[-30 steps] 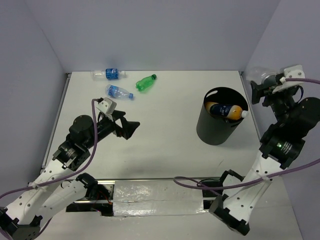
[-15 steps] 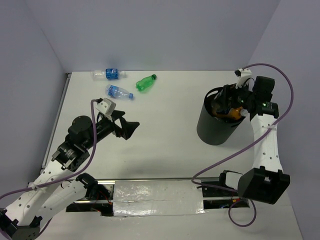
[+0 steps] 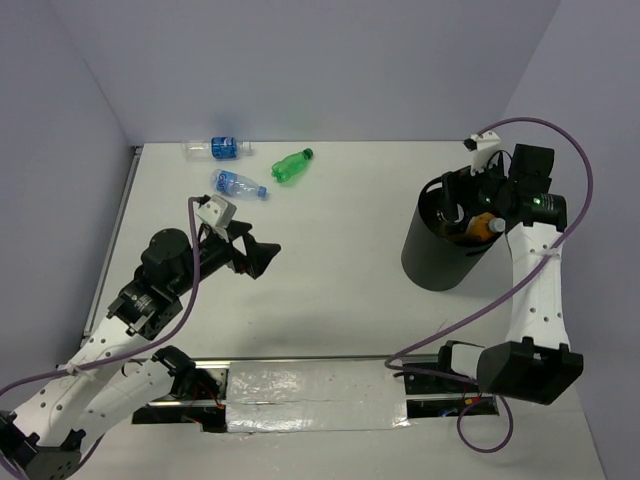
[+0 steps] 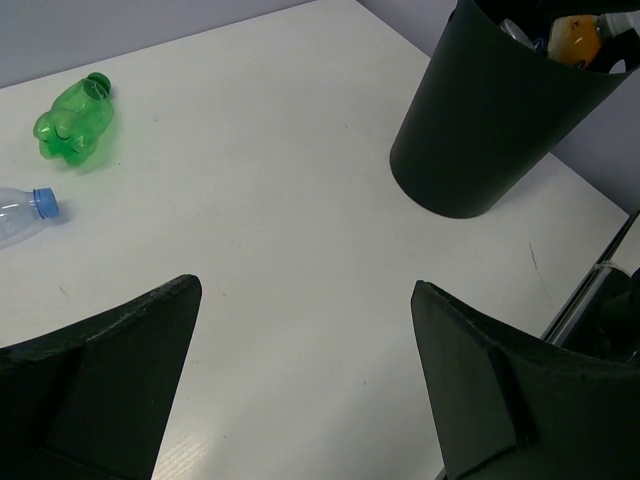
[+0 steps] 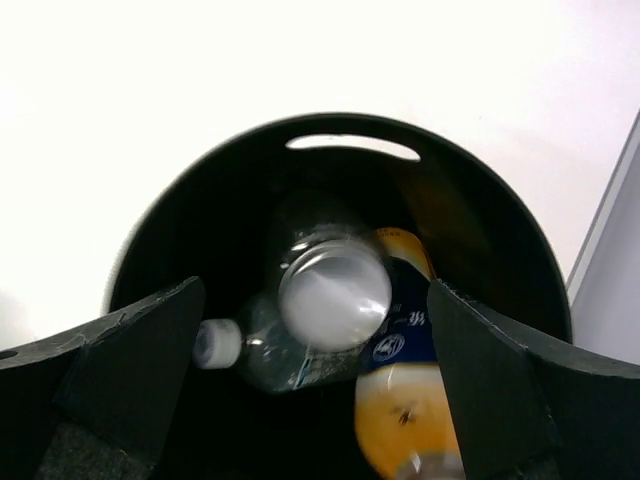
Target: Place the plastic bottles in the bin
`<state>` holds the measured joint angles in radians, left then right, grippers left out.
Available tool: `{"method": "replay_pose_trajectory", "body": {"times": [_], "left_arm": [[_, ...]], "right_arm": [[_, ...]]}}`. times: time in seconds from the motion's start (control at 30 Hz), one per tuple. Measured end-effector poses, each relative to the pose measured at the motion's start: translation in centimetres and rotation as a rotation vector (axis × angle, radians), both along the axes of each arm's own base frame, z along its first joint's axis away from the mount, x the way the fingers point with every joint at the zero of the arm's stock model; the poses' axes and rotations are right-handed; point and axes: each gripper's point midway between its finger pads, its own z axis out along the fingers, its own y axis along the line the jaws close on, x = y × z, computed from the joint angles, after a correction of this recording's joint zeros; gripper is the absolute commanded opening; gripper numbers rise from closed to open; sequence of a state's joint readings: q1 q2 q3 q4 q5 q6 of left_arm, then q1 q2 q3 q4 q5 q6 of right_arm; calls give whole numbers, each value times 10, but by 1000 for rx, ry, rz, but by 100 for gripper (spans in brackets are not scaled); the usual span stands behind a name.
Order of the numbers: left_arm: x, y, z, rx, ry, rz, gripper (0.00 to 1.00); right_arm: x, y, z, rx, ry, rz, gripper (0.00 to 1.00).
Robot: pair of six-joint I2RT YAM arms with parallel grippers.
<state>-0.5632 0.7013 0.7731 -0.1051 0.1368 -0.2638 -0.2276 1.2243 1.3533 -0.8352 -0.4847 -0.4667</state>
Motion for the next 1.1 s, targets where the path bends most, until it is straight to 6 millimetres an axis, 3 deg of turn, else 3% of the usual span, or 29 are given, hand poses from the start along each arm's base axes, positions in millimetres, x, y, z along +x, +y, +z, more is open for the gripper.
{"method": "replay_pose_trajectory", "body": {"times": [0.2,0.37,0.53,0.63,0.77,0.97,1.1], "left_arm": [[11,1,-11,1,49,29,99],[45,9,-36,-35,211,132,100],[102,10,-64,-109,464,258,99],[143,20,-80,-200,629,387,99],[198,51,-116,-374,824,621,99],[246,99,-186,-535,1036,965,99],[290,107,-200,-572,1042,1067,100]], "right_arm": [[-20,16,60,8,-160,47,100],[-51,50,94,78,-302,188,100],[-87,98,71,215,-309,434,100],[-98,113,56,274,-274,512,100],[-102,120,50,312,-260,557,100],[-109,126,57,324,-295,600,100],[-108,126,58,323,-304,605,100]]}}
